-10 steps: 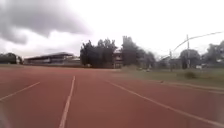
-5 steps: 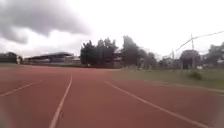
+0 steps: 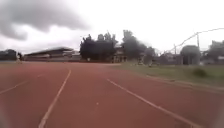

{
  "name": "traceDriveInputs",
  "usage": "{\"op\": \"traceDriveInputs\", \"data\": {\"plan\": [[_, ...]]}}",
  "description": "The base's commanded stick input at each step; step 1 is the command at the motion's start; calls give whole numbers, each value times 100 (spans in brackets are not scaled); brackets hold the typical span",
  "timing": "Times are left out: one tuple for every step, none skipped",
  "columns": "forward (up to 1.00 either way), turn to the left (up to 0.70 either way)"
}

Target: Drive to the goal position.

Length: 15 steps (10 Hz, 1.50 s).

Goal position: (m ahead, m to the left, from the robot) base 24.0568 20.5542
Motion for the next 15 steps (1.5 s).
{"op": "traceDriveInputs", "data": {"plan": [[70, 0], [70, 0], [70, 0], [70, 0], [70, 0], [70, 0], [70, 0], [70, 0], [70, 0], [70, 0], [70, 0], [70, 0], [70, 0], [70, 0], [70, 0]]}}
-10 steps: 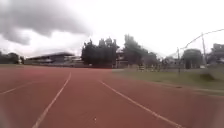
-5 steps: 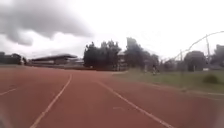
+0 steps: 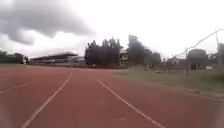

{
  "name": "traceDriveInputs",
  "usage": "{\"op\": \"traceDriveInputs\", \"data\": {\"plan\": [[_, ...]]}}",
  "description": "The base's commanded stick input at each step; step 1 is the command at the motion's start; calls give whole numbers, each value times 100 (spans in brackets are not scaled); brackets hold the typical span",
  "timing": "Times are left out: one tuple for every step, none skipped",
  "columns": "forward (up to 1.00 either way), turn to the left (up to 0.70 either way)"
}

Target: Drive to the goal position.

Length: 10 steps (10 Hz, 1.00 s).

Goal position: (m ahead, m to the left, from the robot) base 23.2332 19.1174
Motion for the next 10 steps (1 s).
{"op": "traceDriveInputs", "data": {"plan": [[70, 0], [70, 0], [70, 0], [70, 0], [70, 0], [70, 0], [70, 20], [70, 35], [70, 35], [70, 35]]}}
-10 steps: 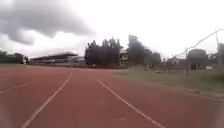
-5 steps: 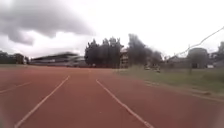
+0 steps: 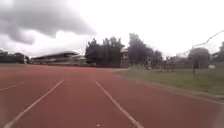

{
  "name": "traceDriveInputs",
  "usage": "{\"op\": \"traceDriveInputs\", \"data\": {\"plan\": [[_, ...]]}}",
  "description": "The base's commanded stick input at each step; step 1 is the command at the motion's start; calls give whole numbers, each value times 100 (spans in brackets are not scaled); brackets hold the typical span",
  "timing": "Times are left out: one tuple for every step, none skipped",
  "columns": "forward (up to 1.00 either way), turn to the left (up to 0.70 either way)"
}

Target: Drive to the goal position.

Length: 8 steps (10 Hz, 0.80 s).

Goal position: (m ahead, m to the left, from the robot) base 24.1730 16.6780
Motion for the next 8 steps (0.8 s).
{"op": "traceDriveInputs", "data": {"plan": [[70, 35], [70, 0], [70, 0], [70, 0], [70, 19], [70, 32], [70, 19], [70, 0]]}}
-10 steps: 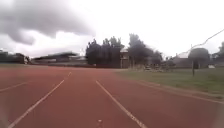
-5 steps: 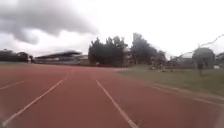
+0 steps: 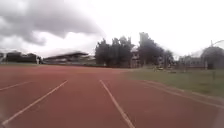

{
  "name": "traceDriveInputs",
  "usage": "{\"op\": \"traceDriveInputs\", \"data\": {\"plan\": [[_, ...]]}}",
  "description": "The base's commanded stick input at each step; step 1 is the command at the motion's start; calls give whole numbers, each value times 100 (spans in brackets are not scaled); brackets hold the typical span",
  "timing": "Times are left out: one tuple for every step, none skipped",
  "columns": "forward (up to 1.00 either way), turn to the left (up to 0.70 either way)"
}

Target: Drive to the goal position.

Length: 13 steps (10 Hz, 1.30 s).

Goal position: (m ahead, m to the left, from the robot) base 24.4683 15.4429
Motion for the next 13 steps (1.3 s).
{"op": "traceDriveInputs", "data": {"plan": [[70, 0], [70, 0], [70, 0], [70, 0], [70, 0], [70, 0], [70, 0], [70, 0], [70, 0], [70, 0], [70, 0], [70, 0], [70, 0]]}}
